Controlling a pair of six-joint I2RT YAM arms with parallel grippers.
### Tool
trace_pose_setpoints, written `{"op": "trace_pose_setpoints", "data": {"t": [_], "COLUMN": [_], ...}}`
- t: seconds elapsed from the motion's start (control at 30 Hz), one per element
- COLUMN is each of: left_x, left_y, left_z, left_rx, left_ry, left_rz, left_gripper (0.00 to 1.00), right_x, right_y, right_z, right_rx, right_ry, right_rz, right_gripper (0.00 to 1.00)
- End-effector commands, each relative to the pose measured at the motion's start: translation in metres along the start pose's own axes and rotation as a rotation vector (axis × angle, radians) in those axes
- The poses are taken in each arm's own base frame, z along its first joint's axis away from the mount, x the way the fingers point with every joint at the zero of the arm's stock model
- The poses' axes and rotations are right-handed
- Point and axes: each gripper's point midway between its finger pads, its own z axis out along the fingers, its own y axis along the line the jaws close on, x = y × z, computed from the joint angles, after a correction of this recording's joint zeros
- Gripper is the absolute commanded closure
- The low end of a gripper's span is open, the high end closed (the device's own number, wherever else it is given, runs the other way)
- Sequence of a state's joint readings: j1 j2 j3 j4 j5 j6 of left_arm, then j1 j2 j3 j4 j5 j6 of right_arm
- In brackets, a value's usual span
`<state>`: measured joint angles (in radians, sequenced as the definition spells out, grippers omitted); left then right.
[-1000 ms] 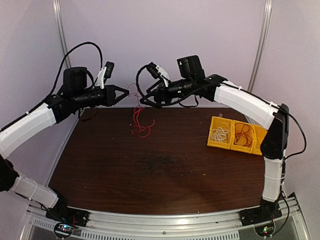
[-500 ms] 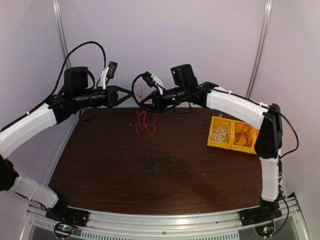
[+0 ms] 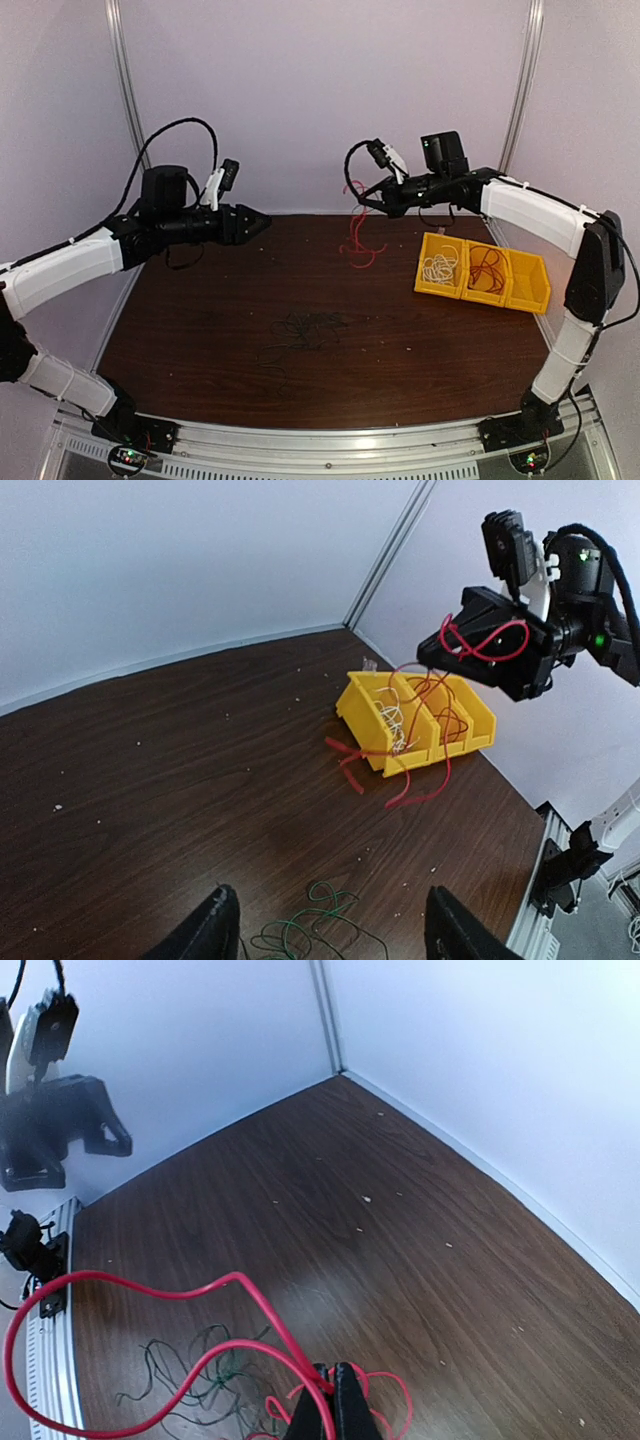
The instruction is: Untangle the cables
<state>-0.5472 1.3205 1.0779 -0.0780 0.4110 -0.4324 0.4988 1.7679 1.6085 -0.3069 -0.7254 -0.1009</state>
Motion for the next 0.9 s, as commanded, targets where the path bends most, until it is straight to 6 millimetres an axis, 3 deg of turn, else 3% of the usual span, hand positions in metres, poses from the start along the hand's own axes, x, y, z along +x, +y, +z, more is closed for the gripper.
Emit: {"op": "trace_pose_setpoints", "data": {"t": [0.0, 0.27, 0.43, 0.67, 0.87], "left_x": [-0.001, 0.014, 0.022, 0.028, 0.03], "left_y": [0.005, 0.019, 0.022, 0.027, 0.028], "left_z": [0.007, 0.018, 0.023, 0.025, 0.026], "left_rx": [-0.007, -0.037, -0.036, -0.046, -0.048], "left_ry": [-0.052, -0.034, -0.015, -0.008, -0.007], "left_rz": [0.024, 0.03, 0.027, 0.026, 0.02], "left_gripper": [0.35, 0.36, 0.36, 0.36, 0.36], "right_x": [0.008, 0.034, 0.07, 0.107, 0.149], "right_y": [-0.048, -0.117, -0.147, -0.173, -0.194], "right_z": [-0.056, -0.161, -0.209, -0.25, -0.255], "right_rx": [0.156, 0.41, 0.528, 0.629, 0.647], "right_ry": [-0.024, -0.031, 0.043, 0.114, 0.16], "right_rz": [0.02, 0.096, 0.151, 0.2, 0.258], "right_gripper": [1.0, 1.0, 1.0, 1.0, 1.0]}}
